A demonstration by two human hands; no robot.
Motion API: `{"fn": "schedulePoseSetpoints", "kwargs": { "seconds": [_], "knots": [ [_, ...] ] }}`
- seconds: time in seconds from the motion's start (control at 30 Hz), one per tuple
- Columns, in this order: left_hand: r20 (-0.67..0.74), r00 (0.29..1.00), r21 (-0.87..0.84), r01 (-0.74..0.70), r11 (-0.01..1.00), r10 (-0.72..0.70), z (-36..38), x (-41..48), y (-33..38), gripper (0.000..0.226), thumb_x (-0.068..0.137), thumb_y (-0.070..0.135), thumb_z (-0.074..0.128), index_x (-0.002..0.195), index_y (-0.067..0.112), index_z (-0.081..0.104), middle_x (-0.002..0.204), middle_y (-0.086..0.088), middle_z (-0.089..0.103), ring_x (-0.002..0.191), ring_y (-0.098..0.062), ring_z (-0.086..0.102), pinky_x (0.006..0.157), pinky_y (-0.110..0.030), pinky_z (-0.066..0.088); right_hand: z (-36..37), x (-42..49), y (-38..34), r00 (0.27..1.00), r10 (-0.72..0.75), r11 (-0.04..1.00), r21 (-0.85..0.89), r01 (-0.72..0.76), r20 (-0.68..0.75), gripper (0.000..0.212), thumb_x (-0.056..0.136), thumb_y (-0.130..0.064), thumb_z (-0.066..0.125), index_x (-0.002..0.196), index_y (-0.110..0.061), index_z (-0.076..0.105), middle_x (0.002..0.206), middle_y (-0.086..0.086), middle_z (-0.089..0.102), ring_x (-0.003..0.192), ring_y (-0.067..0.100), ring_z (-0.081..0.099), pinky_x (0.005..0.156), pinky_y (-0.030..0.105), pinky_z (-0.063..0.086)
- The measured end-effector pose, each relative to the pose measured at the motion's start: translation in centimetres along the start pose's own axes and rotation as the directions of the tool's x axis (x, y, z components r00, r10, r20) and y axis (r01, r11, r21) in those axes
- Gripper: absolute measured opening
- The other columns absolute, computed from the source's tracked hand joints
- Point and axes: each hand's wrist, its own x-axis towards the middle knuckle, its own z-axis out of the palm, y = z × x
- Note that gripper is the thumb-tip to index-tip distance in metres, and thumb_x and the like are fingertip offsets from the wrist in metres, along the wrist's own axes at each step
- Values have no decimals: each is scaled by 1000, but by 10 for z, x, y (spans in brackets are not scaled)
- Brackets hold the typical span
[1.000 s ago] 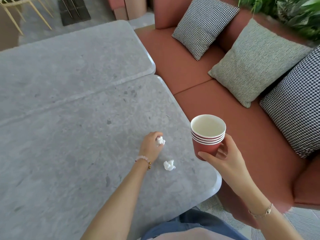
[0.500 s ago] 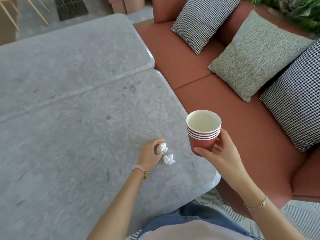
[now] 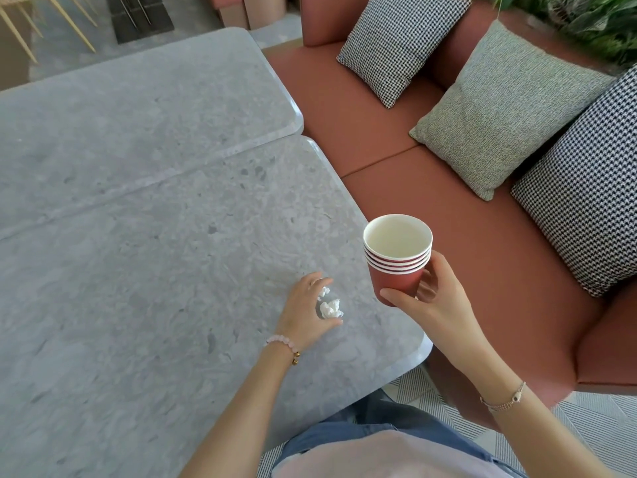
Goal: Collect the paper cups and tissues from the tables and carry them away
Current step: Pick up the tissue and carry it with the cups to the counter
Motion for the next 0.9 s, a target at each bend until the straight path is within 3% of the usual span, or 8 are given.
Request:
{"fn": "schedulePoseSetpoints", "kwargs": {
  "seconds": [0.23, 0.33, 0.53, 0.73, 0.83, 0.9],
  "knots": [
    [-2, 1000, 63, 15, 998, -15, 5, 3, 3, 56, 75, 15, 75, 126, 12, 52, 129, -3, 48, 122, -17, 40, 101, -19, 25, -3, -5, -1, 1000, 7, 1000, 9, -7, 4, 67, 66, -25, 83, 122, -36, 48, 115, -22, 60, 110, -1, 57, 91, 22, 47],
    [-28, 999, 57, 25, 998, -24, 6, 2, 4, 49, 75, 12, 74, 121, 10, 56, 126, -5, 51, 119, -19, 43, 98, -15, 24, -4, -6, -2, 1000, 6, 1000, 14, -6, 5, 64, 65, -27, 83, 117, -41, 49, 114, -22, 61, 111, 2, 57, 94, 27, 47],
    [-76, 996, 17, 55, 998, -54, 4, 4, 8, 40, 73, 9, 74, 112, 9, 62, 117, -6, 58, 111, -21, 51, 91, -12, 27, -3, -6, -2, 1000, -2, 1000, 6, 2, 8, 60, 63, -32, 82, 108, -50, 47, 109, -34, 59, 108, -7, 56, 90, 19, 46],
    [-142, 985, -108, 79, 991, -94, -4, 3, 15, 35, 74, 10, 75, 106, 12, 64, 111, -1, 60, 101, -16, 54, 89, -18, 38, -1, -5, -2, 1000, -18, 1000, -8, 18, 7, 63, 66, -30, 82, 114, -47, 47, 109, -34, 59, 106, -10, 55, 80, 6, 47],
    [-201, 975, -177, 61, 982, -97, -14, 2, 22, 35, 72, 9, 77, 105, 14, 64, 104, 7, 58, 87, -2, 50, 82, -6, 35, -1, -3, -3, 1000, -19, 1000, 0, 19, -2, 64, 67, -27, 83, 119, -41, 48, 110, -29, 60, 107, -8, 56, 85, 14, 46],
    [-238, 968, -211, 33, 977, -84, -23, 2, 29, 35, 71, 9, 78, 103, 15, 64, 100, 11, 57, 82, 6, 50, 77, -1, 33, -1, -1, -5, 1000, -24, 1000, -2, 24, -3, 63, 67, -26, 83, 114, -46, 47, 108, -31, 60, 105, -10, 56, 83, 14, 46]
  ]
}}
